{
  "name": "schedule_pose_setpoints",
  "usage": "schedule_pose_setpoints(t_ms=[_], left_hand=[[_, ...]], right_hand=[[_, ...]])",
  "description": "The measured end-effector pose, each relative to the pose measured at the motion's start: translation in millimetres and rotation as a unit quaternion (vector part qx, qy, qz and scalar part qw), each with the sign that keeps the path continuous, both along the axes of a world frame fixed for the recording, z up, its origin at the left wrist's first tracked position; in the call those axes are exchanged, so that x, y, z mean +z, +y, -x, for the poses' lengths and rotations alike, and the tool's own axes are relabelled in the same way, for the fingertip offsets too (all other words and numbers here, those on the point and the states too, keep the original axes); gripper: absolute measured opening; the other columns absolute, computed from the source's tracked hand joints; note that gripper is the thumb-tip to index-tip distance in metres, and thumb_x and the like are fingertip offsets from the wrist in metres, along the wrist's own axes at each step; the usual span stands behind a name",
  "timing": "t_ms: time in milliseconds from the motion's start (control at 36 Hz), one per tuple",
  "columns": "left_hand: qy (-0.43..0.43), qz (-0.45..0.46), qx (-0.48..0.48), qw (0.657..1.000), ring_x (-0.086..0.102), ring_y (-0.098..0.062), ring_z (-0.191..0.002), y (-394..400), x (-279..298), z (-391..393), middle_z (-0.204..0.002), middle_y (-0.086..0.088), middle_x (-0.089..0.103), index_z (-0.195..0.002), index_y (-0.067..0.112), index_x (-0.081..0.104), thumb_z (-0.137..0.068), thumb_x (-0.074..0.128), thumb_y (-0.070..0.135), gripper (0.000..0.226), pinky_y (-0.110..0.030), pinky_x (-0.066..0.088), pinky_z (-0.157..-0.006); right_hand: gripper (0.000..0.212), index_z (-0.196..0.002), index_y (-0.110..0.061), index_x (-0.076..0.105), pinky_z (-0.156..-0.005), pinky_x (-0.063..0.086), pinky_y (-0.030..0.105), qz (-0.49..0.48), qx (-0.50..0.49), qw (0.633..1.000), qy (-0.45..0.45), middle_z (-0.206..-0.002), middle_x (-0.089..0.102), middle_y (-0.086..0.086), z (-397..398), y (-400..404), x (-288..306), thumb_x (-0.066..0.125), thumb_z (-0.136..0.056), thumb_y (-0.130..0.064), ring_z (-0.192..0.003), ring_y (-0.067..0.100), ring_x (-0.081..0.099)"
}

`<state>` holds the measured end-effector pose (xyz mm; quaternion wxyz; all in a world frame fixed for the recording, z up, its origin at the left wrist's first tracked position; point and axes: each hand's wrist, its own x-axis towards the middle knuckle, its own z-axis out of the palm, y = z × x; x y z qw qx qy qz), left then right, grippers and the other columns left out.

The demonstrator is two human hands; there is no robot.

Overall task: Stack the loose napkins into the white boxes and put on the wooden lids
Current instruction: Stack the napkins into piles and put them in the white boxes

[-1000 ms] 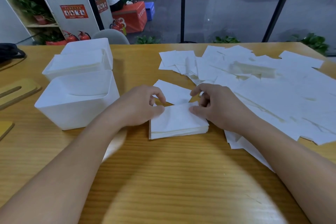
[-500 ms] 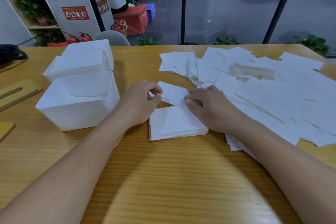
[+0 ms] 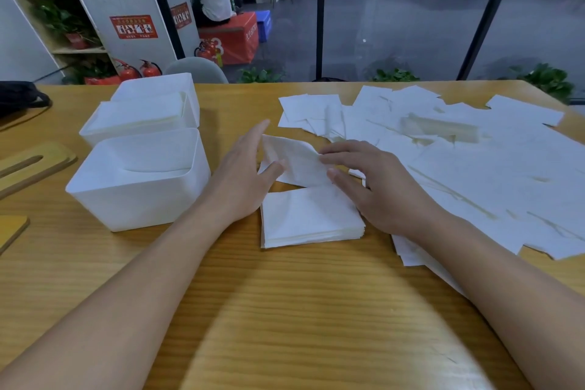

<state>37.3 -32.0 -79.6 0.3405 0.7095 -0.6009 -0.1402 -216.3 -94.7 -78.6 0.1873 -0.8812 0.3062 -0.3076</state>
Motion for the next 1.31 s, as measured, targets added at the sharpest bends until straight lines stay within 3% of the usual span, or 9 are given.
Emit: schedule_pose_setpoints(t_ms=[167,278,389,556,722,806,944,1056,1306], left_hand=[[0.036,0.069,-0.013,0.997,0.064,-0.004,-0.096,1,6,1,-0.106,0.014,0.069,-0.148,0.042,0.057,-0.104,0.072,0.035,0.047,-0.031,0.053,-0.085],[0.039,0.098,-0.045,0.993,0.066,-0.003,-0.098,5,10,3,-0.103,0.024,0.074,-0.118,0.037,0.077,-0.105,0.071,0.033,0.014,-0.031,0.054,-0.083],[0.045,0.135,-0.063,0.988,0.067,-0.007,-0.1,8,13,8,-0.1,0.02,0.074,-0.108,0.033,0.076,-0.105,0.072,0.028,0.008,-0.036,0.058,-0.084],[0.047,0.151,-0.091,0.983,0.068,-0.008,-0.102,13,19,11,-0.1,0.019,0.075,-0.106,0.033,0.077,-0.108,0.068,0.032,0.009,-0.025,0.053,-0.083],[0.06,0.134,-0.109,0.983,0.052,-0.015,-0.063,14,28,7,-0.071,0.001,0.064,-0.093,0.026,0.077,-0.108,0.069,0.03,0.017,-0.032,0.042,-0.061],[0.045,0.092,-0.113,0.988,0.038,-0.008,-0.053,16,31,5,-0.056,0.005,0.048,-0.09,0.025,0.075,-0.107,0.069,0.03,0.019,-0.025,0.032,-0.055],[0.02,0.007,-0.116,0.993,0.034,-0.012,-0.053,18,32,0,-0.056,0.008,0.037,-0.1,0.034,0.071,-0.106,0.068,0.031,0.007,-0.033,0.034,-0.056],[-0.01,-0.094,-0.139,0.986,0.037,-0.015,-0.054,19,30,-3,-0.06,0.005,0.039,-0.11,0.042,0.065,-0.105,0.069,0.034,0.01,-0.036,0.036,-0.058],[-0.061,-0.15,-0.15,0.975,0.051,-0.007,-0.057,17,25,-4,-0.061,0.011,0.053,-0.123,0.046,0.059,-0.102,0.069,0.044,0.023,-0.042,0.052,-0.074]], right_hand=[[0.012,-0.111,-0.021,0.081,-0.102,0.054,0.029,0.008,0.011,0.998,-0.065,-0.128,0.072,-0.017,1,4,3,0.072,-0.103,-0.02,-0.121,0.004,0.067],[0.022,-0.111,-0.025,0.07,-0.096,0.062,0.035,-0.076,-0.012,0.987,-0.138,-0.127,0.072,-0.016,1,4,5,0.084,-0.094,-0.019,-0.107,0.011,0.073],[0.045,-0.126,-0.036,0.063,-0.089,0.064,0.038,-0.135,-0.048,0.977,-0.159,-0.124,0.07,-0.016,0,1,5,0.088,-0.091,-0.022,-0.1,0.015,0.074],[0.007,-0.102,-0.025,0.08,-0.084,0.059,0.036,-0.106,-0.072,0.979,-0.16,-0.092,0.077,-0.011,4,-1,5,0.077,-0.1,-0.019,-0.088,0.012,0.072],[0.01,-0.098,-0.019,0.08,-0.079,0.06,0.057,-0.156,-0.063,0.959,-0.228,-0.09,0.078,0.008,6,0,15,0.072,-0.104,-0.022,-0.086,0.035,0.073],[0.011,-0.096,-0.02,0.08,-0.071,0.058,0.051,-0.181,-0.072,0.956,-0.22,-0.083,0.075,0.014,7,0,15,0.072,-0.104,-0.024,-0.076,0.04,0.069],[0.008,-0.11,-0.027,0.074,-0.061,0.055,0.032,-0.208,-0.079,0.967,-0.122,-0.066,0.068,0.003,9,-2,11,0.074,-0.102,-0.028,-0.056,0.015,0.06],[0.018,-0.114,-0.03,0.069,-0.064,0.059,0.031,-0.2,-0.063,0.977,-0.029,-0.067,0.07,-0.002,8,-1,4,0.077,-0.098,-0.028,-0.057,0.013,0.066],[0.024,-0.117,-0.032,0.069,-0.067,0.051,0.028,-0.155,-0.061,0.985,0.041,-0.07,0.069,-0.013,6,-1,-3,0.08,-0.096,-0.029,-0.063,0.004,0.062]])
